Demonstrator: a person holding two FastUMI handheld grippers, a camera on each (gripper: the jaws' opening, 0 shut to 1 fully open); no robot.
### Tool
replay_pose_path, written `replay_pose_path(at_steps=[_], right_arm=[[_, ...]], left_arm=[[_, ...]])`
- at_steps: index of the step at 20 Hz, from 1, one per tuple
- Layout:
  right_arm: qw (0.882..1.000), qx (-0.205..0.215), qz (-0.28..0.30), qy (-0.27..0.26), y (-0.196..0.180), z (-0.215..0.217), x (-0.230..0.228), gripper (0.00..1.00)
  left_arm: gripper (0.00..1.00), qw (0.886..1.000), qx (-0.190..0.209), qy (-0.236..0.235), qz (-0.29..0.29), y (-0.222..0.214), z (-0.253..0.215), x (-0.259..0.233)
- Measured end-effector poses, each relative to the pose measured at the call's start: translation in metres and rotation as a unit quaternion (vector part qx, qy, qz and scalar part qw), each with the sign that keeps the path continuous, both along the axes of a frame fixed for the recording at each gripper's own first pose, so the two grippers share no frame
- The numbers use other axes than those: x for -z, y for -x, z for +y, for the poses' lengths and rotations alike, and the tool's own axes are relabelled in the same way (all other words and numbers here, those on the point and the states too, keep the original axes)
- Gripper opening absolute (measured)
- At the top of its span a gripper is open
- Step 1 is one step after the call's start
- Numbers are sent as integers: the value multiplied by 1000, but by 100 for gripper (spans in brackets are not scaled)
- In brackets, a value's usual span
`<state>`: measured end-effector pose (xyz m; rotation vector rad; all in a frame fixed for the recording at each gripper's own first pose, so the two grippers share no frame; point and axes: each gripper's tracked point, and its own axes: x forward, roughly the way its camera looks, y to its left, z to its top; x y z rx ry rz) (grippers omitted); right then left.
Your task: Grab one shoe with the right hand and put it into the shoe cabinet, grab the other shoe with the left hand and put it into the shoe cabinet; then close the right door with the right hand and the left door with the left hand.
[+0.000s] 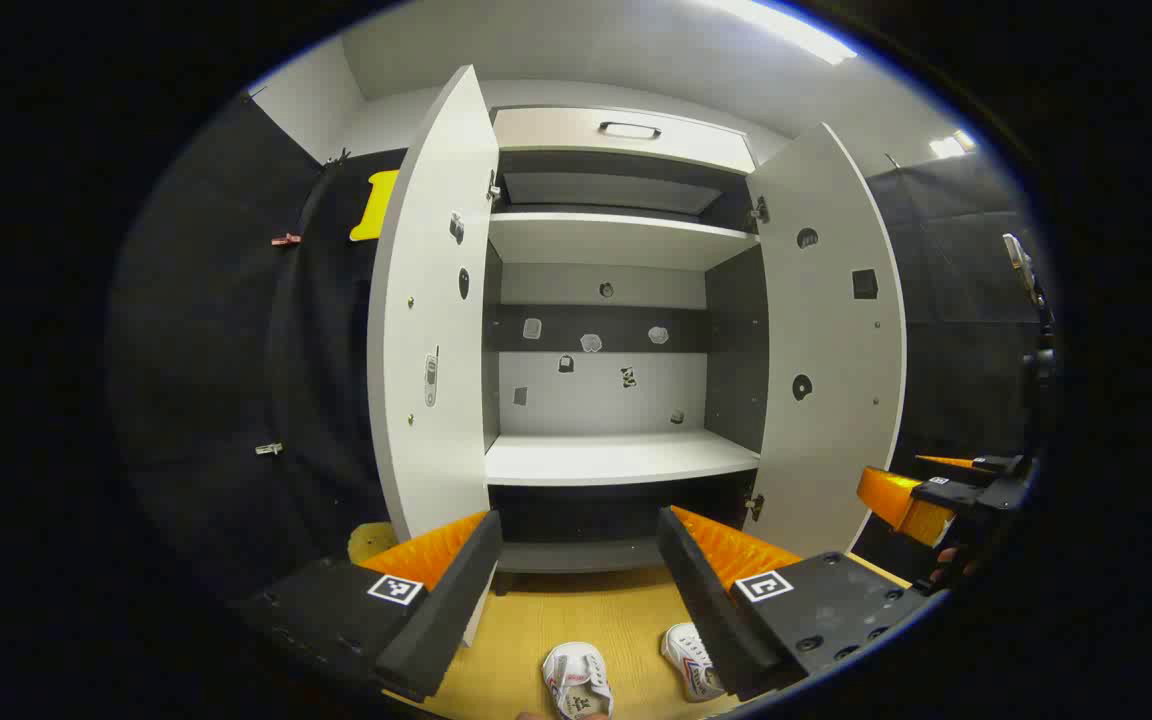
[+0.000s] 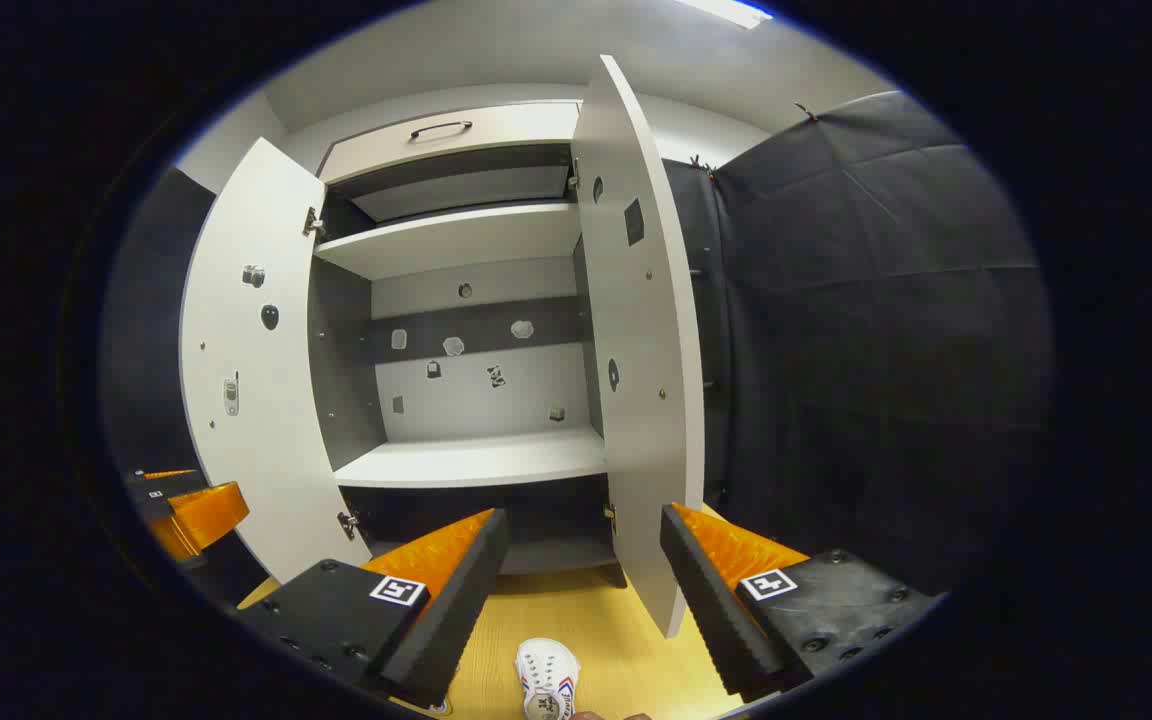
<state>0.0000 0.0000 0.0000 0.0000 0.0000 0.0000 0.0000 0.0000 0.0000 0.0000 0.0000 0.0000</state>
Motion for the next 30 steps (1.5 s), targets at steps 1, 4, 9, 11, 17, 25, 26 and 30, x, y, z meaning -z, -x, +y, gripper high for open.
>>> replay_pose_path(at_steps=[1, 4, 9, 11, 17, 25, 26, 30], right_arm=[[1000, 1, 3, 1, -1, 1, 3, 98], [1000, -4, 8, -1, 3, 5, 7, 98], [1000, -3, 8, 12, 13, 13, 11, 98], [1000, -3, 8, 12, 16, 19, 11, 98], [1000, 1, 0, 21, 31, 31, 21, 98], [1000, 0, 7, 25, 44, 44, 28, 98], [1000, -1, 13, 24, 42, 46, 32, 98], [996, -8, 75, 41, 36, 54, 61, 98]], left_arm=[[98, 1000, 2, 2, 2, 1, 0, 1], [98, 1000, 5, 3, 9, 3, 6, 7], [98, 1000, 19, 5, 18, 8, 7, 17], [98, 1000, 24, 1, 17, 10, 10, 19], [98, 999, 43, -12, 6, 22, 20, 27], [97, 998, 68, -16, 0, 29, 21, 26], [97, 998, 68, -14, 1, 29, 24, 28], [98, 998, 57, -6, 9, 30, 41, 38]])
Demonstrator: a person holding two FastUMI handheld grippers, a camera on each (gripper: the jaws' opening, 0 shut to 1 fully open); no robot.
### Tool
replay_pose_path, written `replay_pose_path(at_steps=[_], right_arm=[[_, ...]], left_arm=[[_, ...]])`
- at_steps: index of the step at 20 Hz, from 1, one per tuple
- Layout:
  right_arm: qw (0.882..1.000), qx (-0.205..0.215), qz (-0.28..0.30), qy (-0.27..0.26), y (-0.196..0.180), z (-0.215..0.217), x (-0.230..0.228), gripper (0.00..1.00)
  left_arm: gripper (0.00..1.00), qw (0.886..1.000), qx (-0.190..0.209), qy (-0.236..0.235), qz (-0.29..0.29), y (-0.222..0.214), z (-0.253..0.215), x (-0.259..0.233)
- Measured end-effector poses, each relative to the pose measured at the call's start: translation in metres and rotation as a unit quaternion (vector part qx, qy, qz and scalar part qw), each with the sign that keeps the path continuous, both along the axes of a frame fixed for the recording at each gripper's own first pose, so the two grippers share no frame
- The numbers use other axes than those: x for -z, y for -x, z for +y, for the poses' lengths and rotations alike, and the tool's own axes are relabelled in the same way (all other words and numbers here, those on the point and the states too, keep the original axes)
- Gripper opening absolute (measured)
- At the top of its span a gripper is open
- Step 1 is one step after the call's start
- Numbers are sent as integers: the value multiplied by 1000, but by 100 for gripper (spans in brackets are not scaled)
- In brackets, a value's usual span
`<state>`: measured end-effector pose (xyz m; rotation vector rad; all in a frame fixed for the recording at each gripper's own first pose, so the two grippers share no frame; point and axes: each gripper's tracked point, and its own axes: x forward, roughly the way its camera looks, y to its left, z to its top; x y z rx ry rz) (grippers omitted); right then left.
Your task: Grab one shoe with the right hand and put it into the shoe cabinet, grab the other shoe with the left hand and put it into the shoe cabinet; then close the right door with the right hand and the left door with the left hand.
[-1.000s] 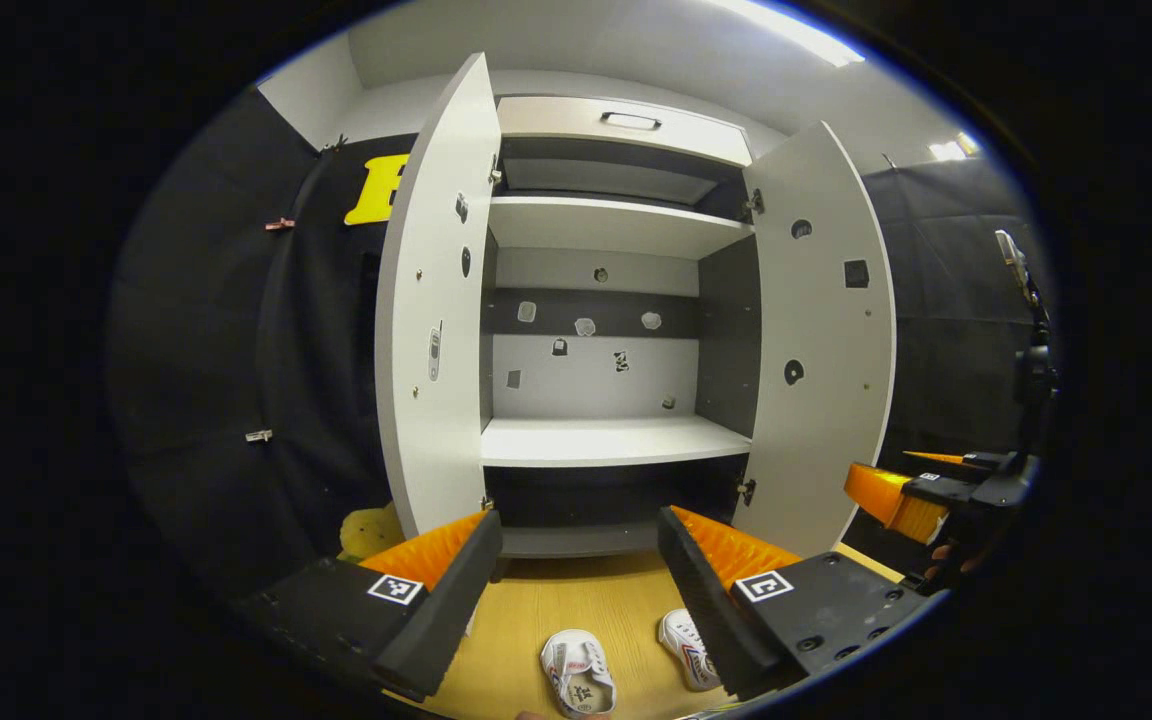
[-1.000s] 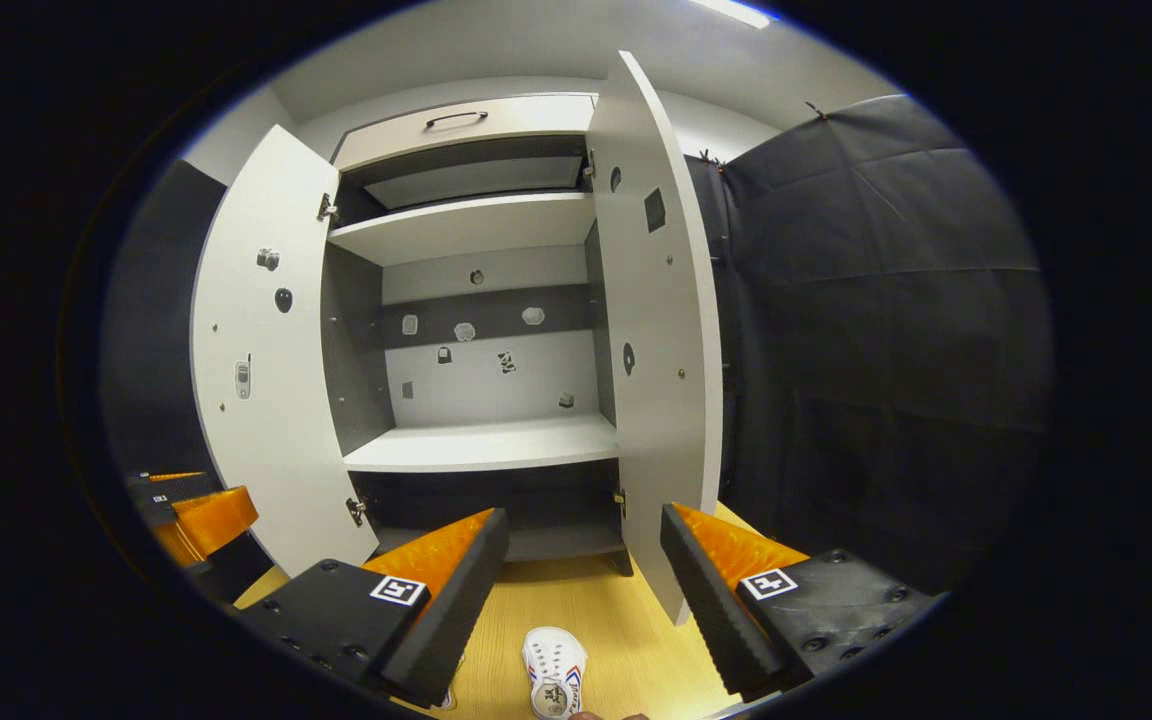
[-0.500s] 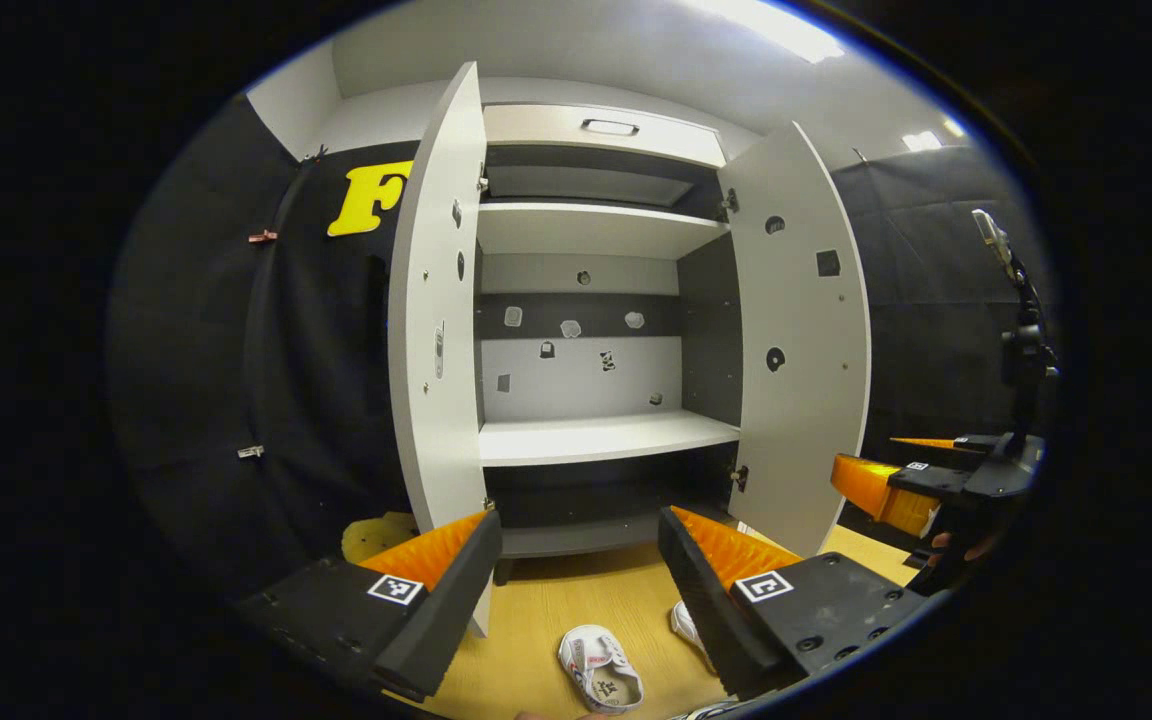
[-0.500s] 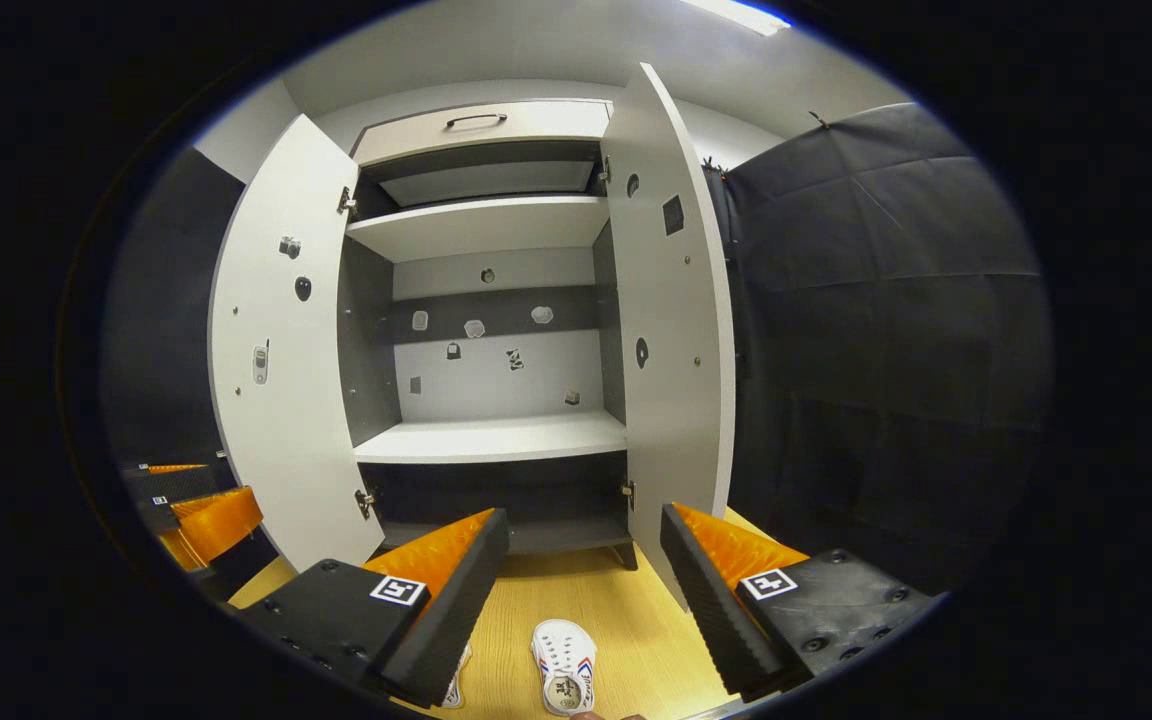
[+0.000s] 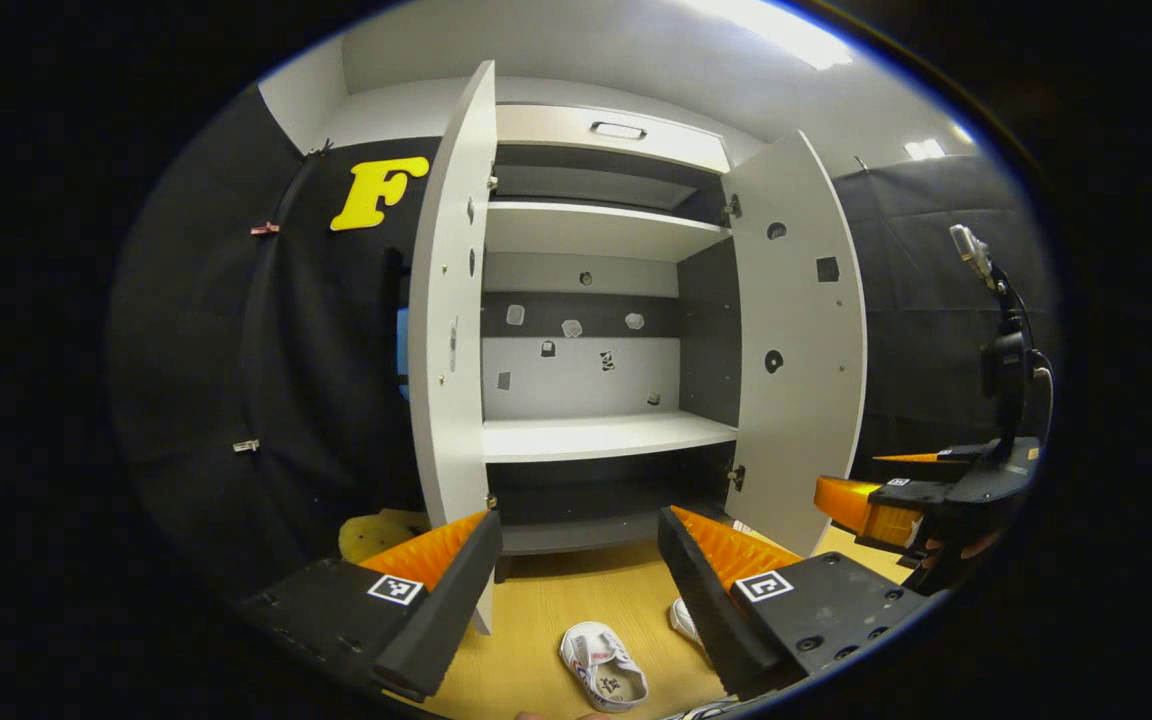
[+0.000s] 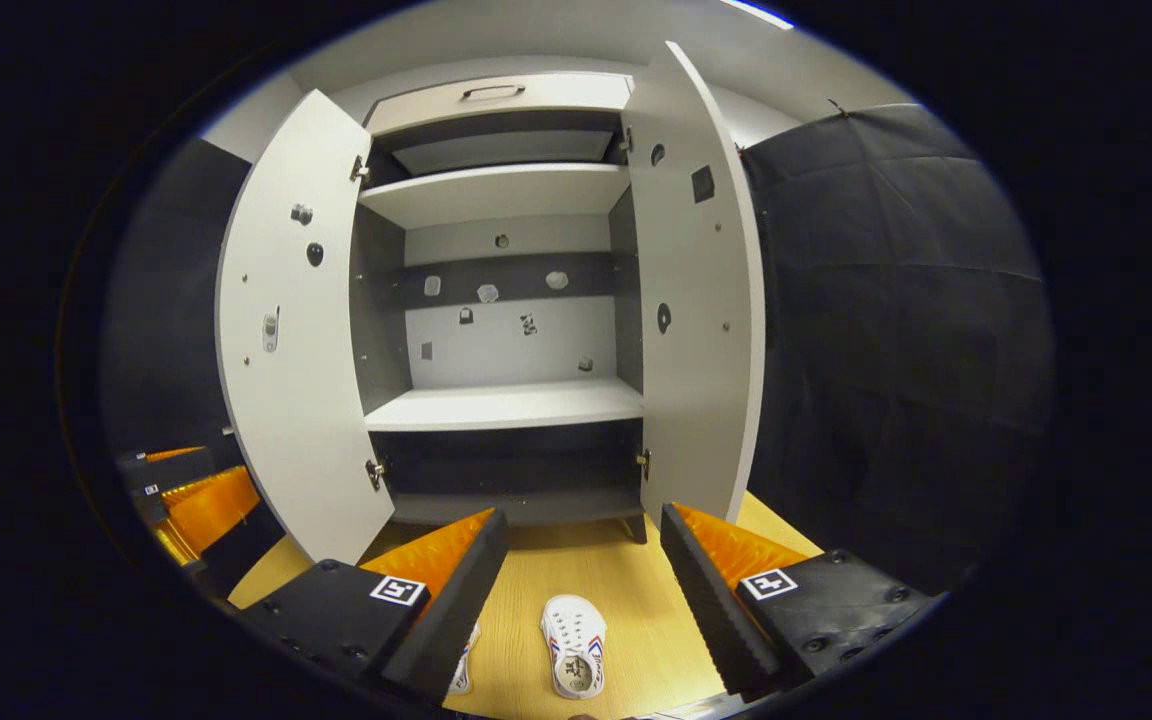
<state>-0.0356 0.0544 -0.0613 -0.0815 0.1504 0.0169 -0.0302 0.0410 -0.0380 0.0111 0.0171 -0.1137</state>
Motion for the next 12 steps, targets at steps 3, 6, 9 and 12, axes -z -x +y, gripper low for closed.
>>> replay_pose_path(at_steps=[3, 6, 9, 12], right_arm=[[998, -11, 55, 1, -5, 10, 28, 98], [992, -15, 122, 2, -7, 15, 70, 99], [984, -15, 176, 5, -8, 11, 108, 99], [974, -18, 226, -17, -10, 12, 140, 99]], left_arm=[[98, 1000, -4, -3, 13, 1, 10, 8], [98, 1000, -5, -13, 21, 0, 17, 18], [98, 999, -6, -14, 42, -7, 18, 33], [97, 998, -11, -13, 62, -17, 16, 44]])
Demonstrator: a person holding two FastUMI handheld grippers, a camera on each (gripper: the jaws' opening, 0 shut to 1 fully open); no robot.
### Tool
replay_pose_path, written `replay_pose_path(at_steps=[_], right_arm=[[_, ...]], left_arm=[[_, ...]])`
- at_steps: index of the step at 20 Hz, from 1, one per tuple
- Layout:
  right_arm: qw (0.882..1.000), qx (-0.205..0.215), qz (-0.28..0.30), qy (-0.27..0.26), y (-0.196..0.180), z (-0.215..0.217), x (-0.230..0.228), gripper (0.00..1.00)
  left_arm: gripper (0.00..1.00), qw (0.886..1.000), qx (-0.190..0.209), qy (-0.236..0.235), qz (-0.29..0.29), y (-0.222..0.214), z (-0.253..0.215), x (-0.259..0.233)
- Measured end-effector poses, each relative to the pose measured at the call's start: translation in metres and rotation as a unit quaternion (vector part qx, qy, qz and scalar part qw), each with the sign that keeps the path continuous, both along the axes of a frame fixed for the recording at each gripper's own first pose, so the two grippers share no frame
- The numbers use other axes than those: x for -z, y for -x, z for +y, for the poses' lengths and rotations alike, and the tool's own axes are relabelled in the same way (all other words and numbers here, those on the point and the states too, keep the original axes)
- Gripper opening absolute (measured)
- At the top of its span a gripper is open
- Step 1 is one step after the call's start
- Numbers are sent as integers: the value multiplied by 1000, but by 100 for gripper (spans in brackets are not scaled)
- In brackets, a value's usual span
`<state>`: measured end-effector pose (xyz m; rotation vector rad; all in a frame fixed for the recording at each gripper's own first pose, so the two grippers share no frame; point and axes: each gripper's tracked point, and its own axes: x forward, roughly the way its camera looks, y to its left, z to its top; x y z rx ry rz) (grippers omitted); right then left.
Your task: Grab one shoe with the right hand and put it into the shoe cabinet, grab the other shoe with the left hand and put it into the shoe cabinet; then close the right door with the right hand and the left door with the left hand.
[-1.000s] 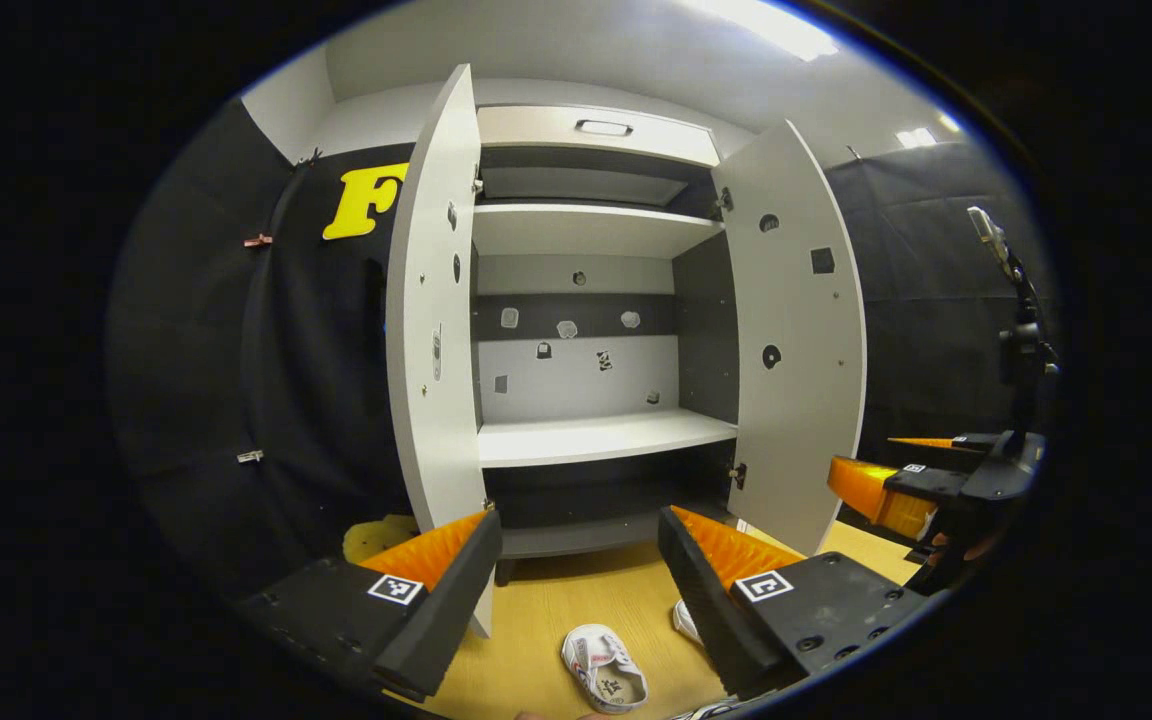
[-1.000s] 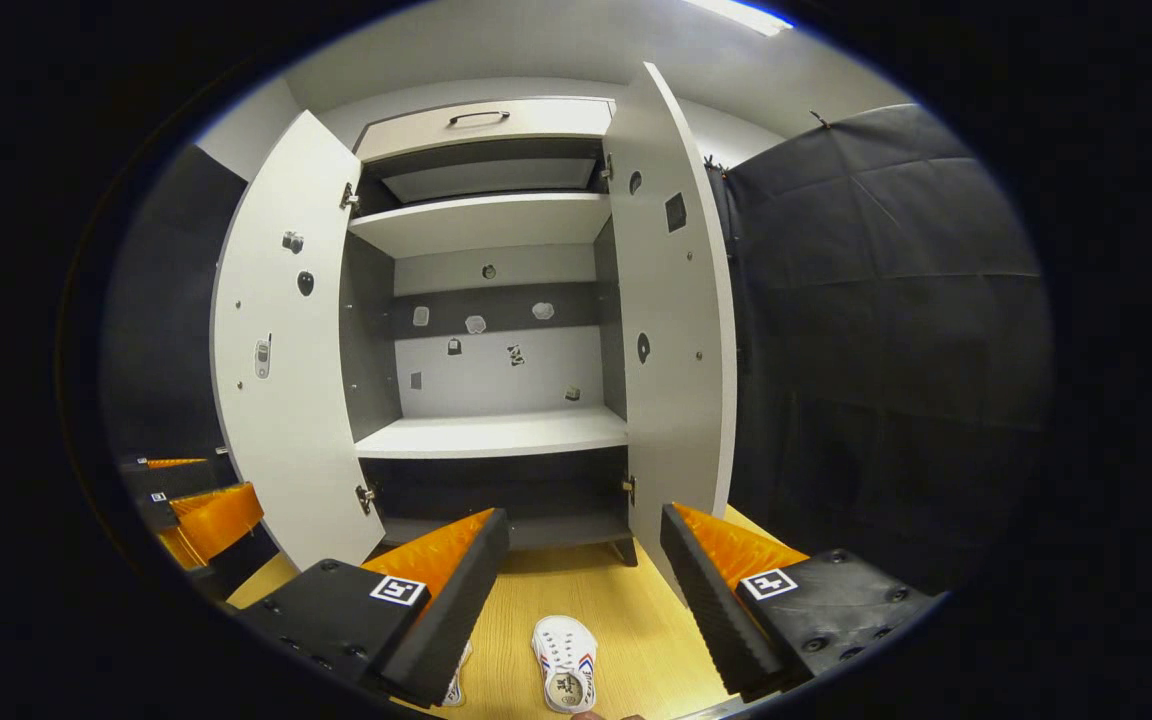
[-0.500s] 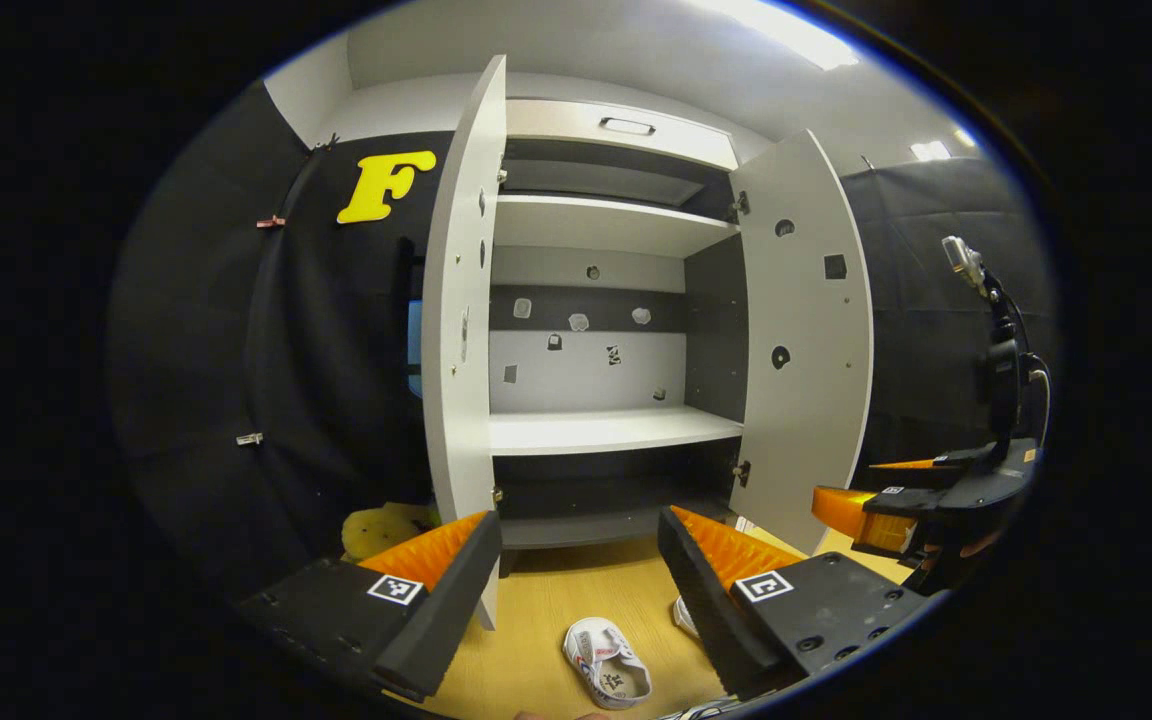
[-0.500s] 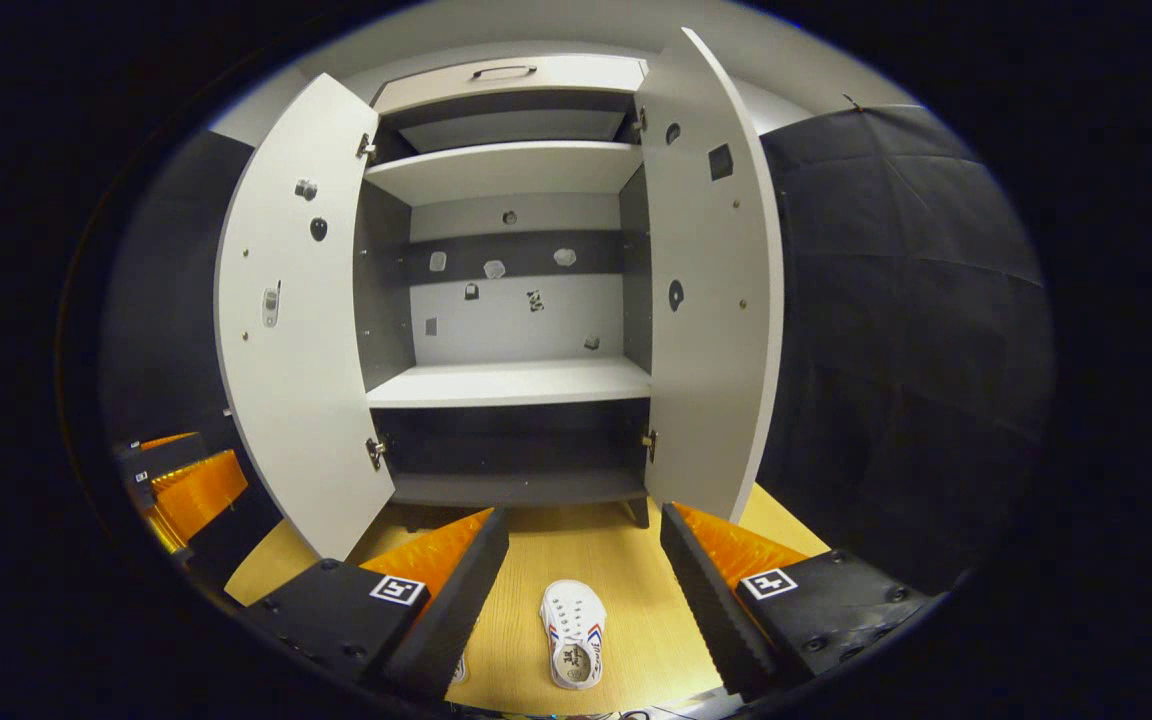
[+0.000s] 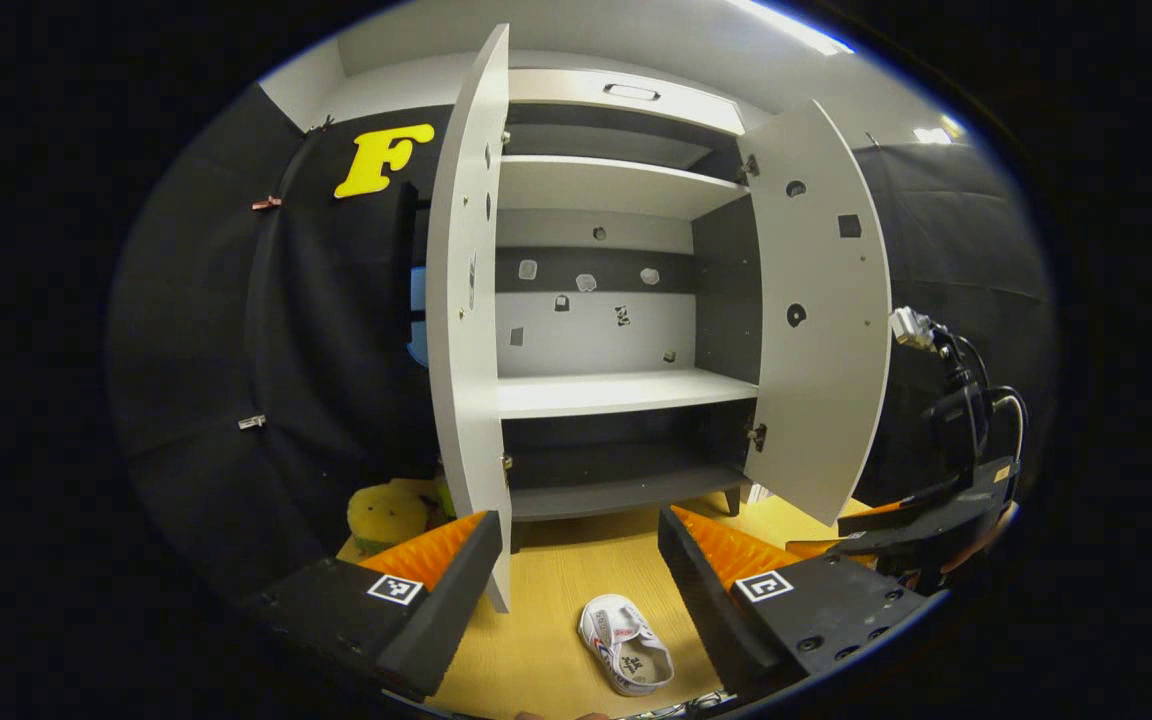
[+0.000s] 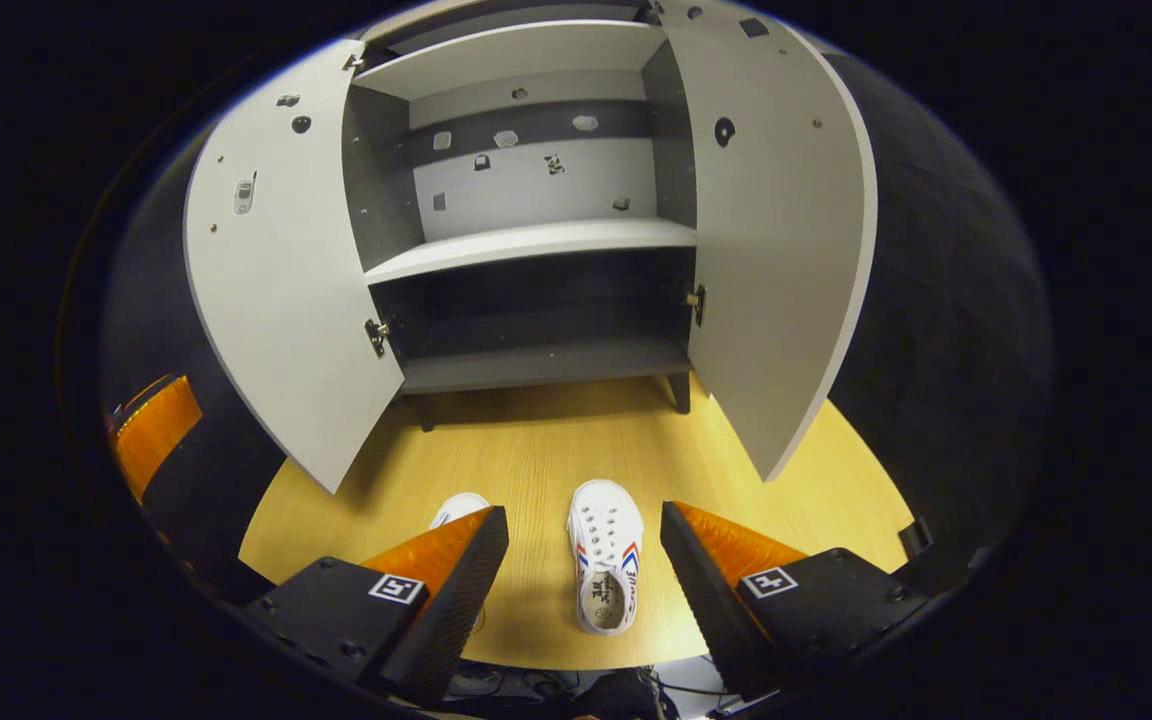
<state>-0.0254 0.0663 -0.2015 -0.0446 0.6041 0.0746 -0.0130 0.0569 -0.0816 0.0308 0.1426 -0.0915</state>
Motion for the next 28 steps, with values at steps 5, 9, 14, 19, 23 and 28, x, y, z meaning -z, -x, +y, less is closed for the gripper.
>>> replay_pose_path(at_steps=[5, 9, 14, 19, 23, 28], right_arm=[[998, -24, 60, -12, -4, 4, 52, 99], [993, -36, 108, -30, 4, 11, 101, 99], [990, -39, 129, -47, 16, 15, 150, 99], [990, -19, 129, -57, 12, 14, 185, 99], [995, -6, 92, -44, -8, 11, 198, 98], [997, 30, 61, -26, -27, 5, 211, 95]], left_arm=[[98, 999, -18, 6, 28, -15, 3, 16], [98, 998, -31, 12, 53, -16, 6, 32], [98, 996, -38, 4, 79, -11, 11, 52], [98, 995, -33, -14, 91, 0, 14, 66], [98, 995, -29, -19, 98, 9, 14, 74], [98, 993, -36, -11, 109, 23, 13, 82]])
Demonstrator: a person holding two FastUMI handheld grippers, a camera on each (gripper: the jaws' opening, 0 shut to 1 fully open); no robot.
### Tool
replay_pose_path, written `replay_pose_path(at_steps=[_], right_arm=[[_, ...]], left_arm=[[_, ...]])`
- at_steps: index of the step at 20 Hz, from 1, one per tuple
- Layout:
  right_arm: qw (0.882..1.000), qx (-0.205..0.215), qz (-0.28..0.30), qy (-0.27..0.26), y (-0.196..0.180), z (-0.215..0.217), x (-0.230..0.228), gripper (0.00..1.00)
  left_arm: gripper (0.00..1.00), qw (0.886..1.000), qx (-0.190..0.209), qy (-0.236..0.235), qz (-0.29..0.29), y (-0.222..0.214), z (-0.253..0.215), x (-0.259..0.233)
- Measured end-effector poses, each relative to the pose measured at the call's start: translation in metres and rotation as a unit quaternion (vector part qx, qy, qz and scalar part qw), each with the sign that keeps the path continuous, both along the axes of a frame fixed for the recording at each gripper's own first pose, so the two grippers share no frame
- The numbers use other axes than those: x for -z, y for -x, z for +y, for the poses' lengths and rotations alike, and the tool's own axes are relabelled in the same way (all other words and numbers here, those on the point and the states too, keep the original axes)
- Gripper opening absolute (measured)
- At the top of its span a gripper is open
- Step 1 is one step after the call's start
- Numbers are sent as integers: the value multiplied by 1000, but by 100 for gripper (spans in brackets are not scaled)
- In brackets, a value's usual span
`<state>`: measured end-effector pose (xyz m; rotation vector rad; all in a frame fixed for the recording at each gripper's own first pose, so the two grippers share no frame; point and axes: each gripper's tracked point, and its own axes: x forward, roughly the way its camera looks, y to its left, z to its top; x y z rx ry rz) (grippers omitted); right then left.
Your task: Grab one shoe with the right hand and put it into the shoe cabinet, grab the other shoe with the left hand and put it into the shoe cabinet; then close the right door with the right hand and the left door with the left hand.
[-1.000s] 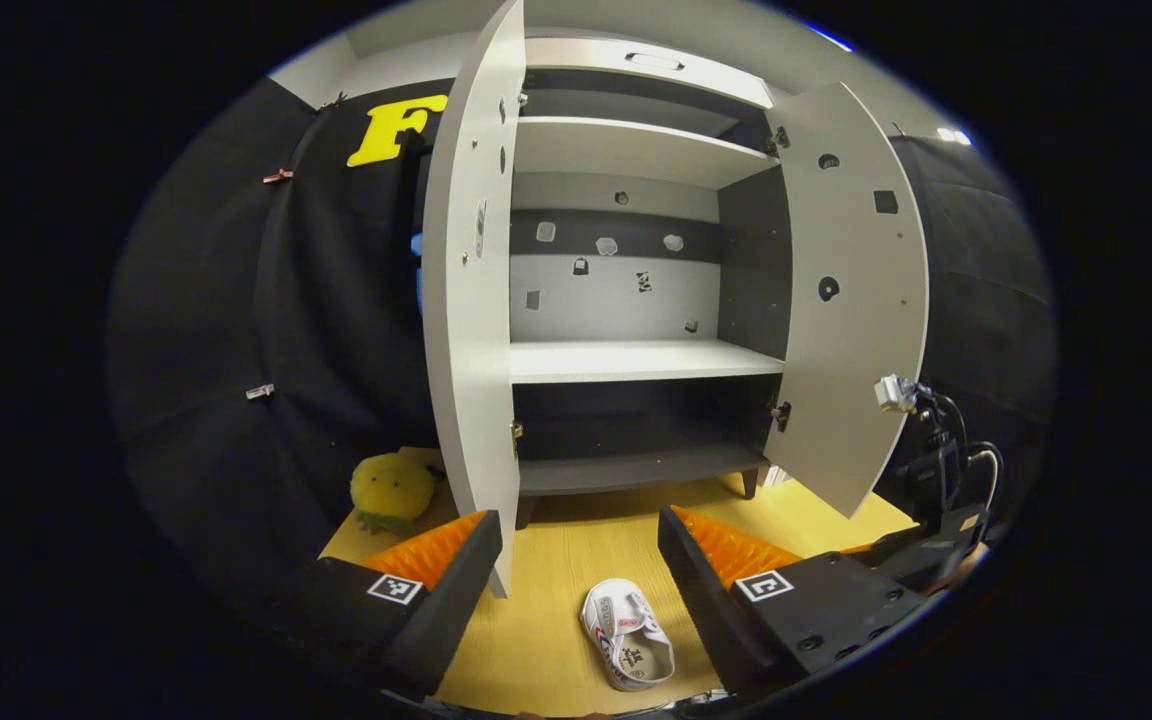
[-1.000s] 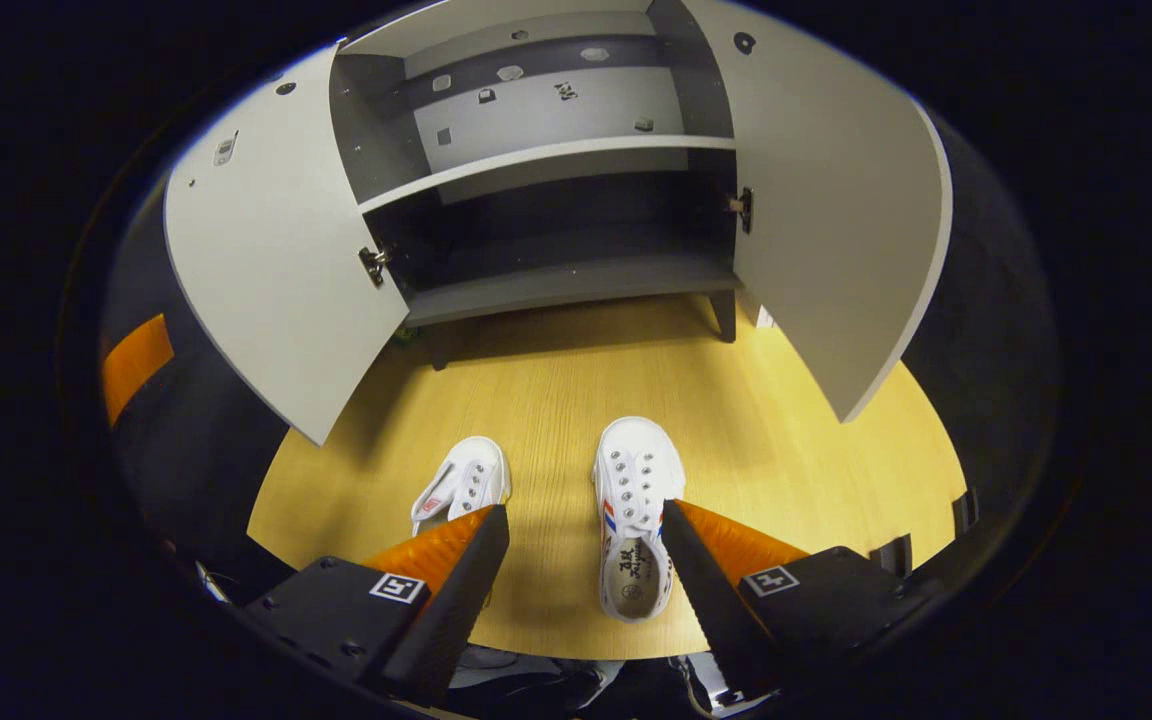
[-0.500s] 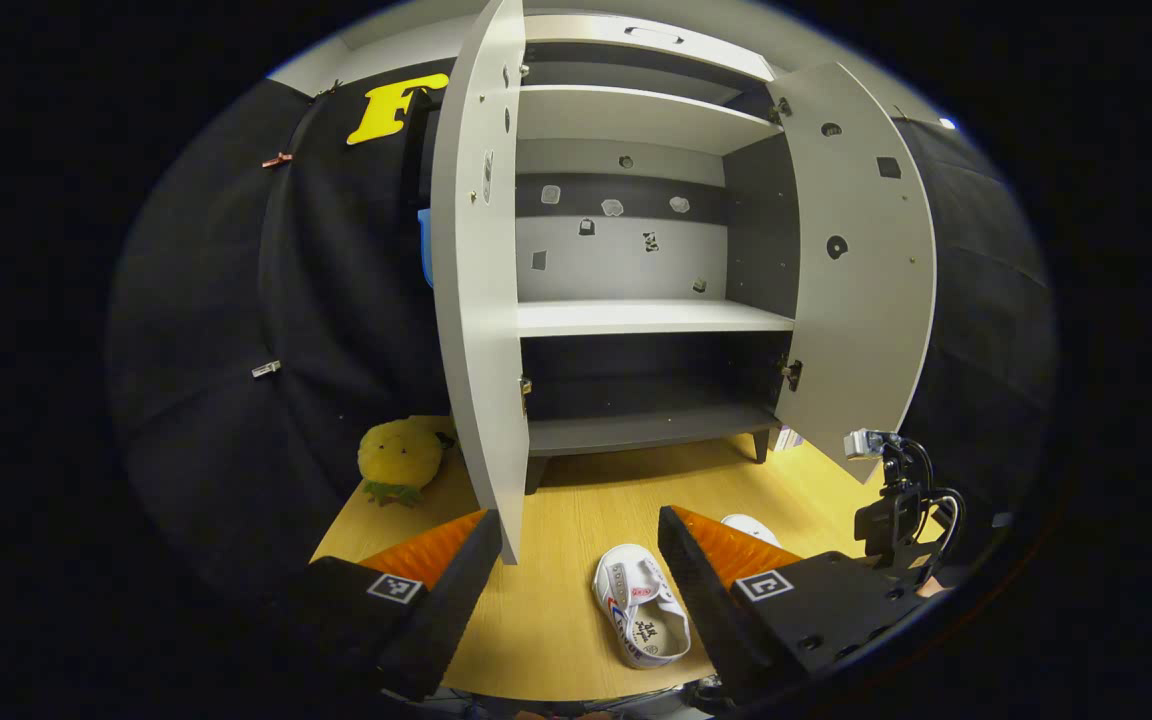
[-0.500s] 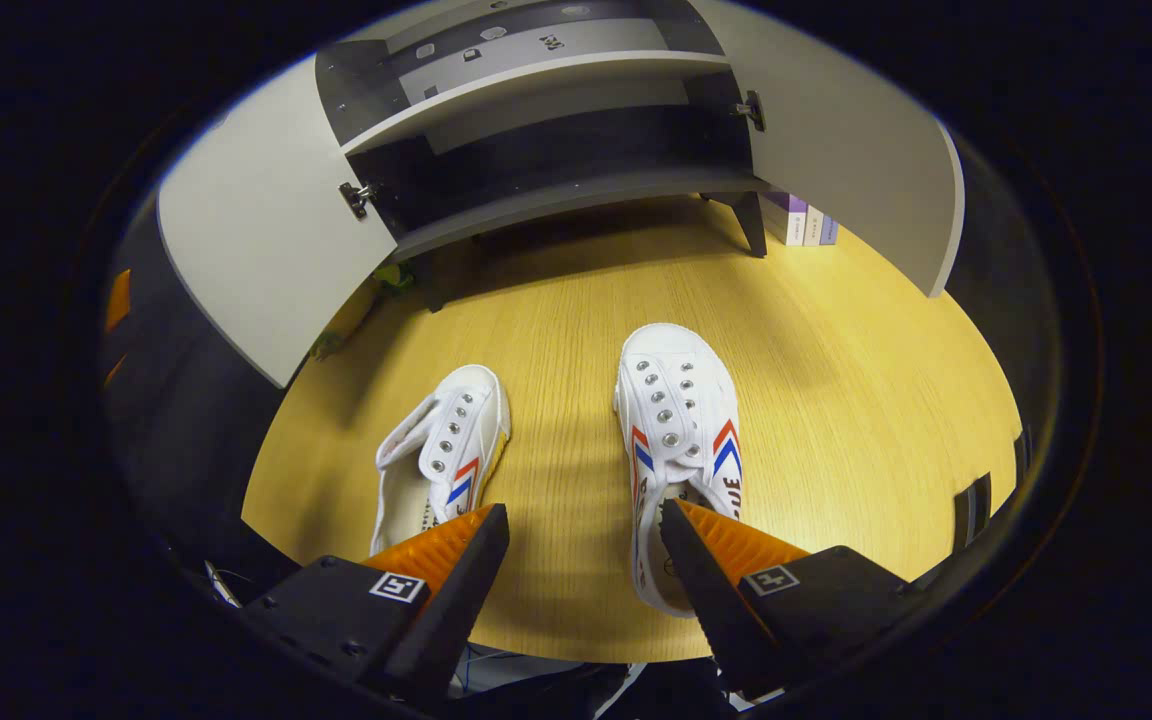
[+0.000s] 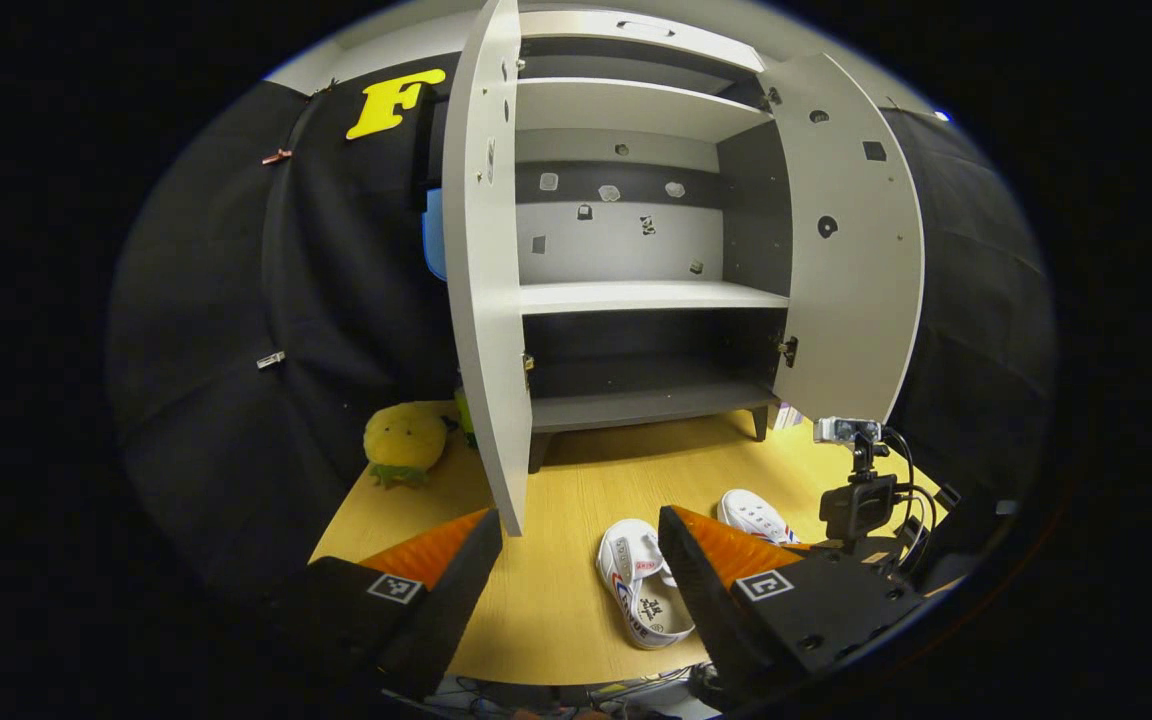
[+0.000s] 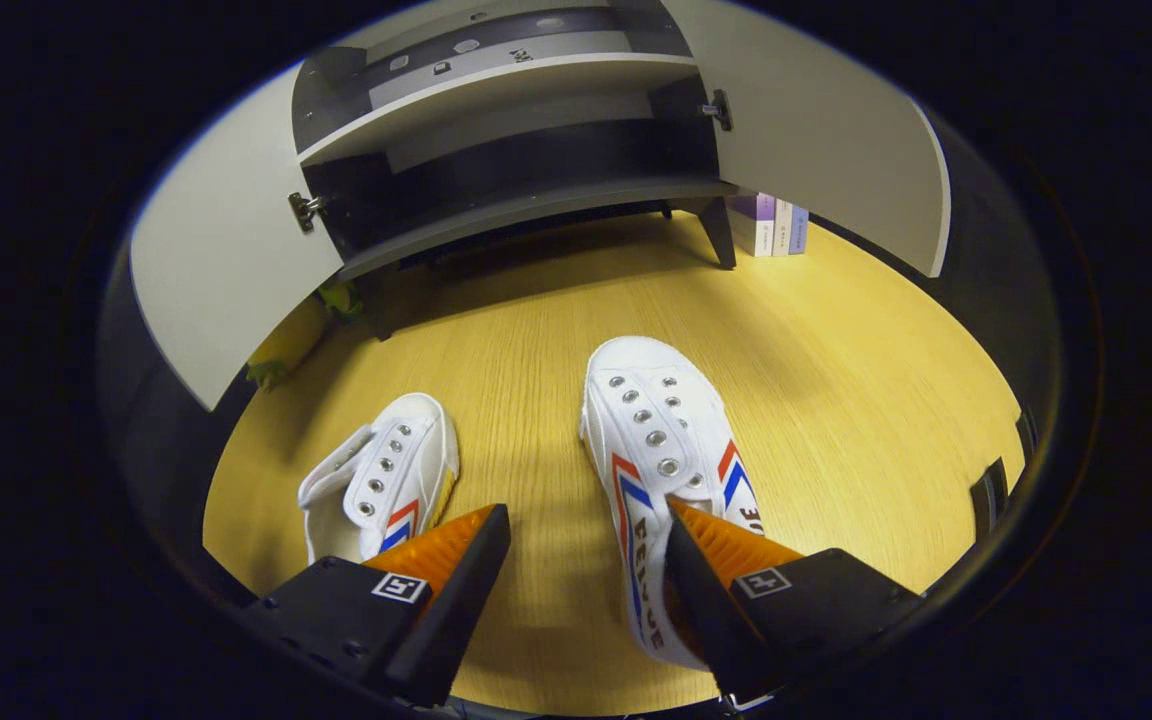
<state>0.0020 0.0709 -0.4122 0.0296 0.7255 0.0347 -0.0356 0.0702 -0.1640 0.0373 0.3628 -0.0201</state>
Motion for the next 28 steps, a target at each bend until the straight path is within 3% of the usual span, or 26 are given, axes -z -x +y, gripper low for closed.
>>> replay_pose_path(at_steps=[3, 5, 6, 7, 8, 14, 21, 25, 28], right_arm=[[1000, 10, -8, 27, -11, -11, 3, 83], [999, 19, -11, 40, -21, -18, 1, 52], [999, 22, -11, 37, -30, -19, 0, 29], [999, 24, -5, 32, -36, -20, 2, 22], [999, 21, 2, 31, -39, -20, 5, 31], [999, -31, 28, -10, -41, -8, 5, 6], [991, -112, 58, -36, -41, -8, 1, 5], [991, -127, 17, -38, -41, -9, -19, 5], [993, -107, -2, -42, -41, -10, -34, 5]], left_arm=[[98, 1000, -1, 0, 2, 5, -3, 2], [98, 1000, -9, 0, 3, 5, -4, 3], [98, 1000, -12, 4, 3, 5, -6, 2], [98, 1000, -12, 11, 4, 5, -10, 2], [98, 1000, -13, 15, 6, 4, -12, 1], [98, 999, -47, 5, -3, -9, -24, -10], [98, 993, -115, -22, 22, -14, -32, -5], [98, 997, -74, -23, 23, -21, -56, -2], [98, 999, -36, -13, 16, -26, -69, -8]])
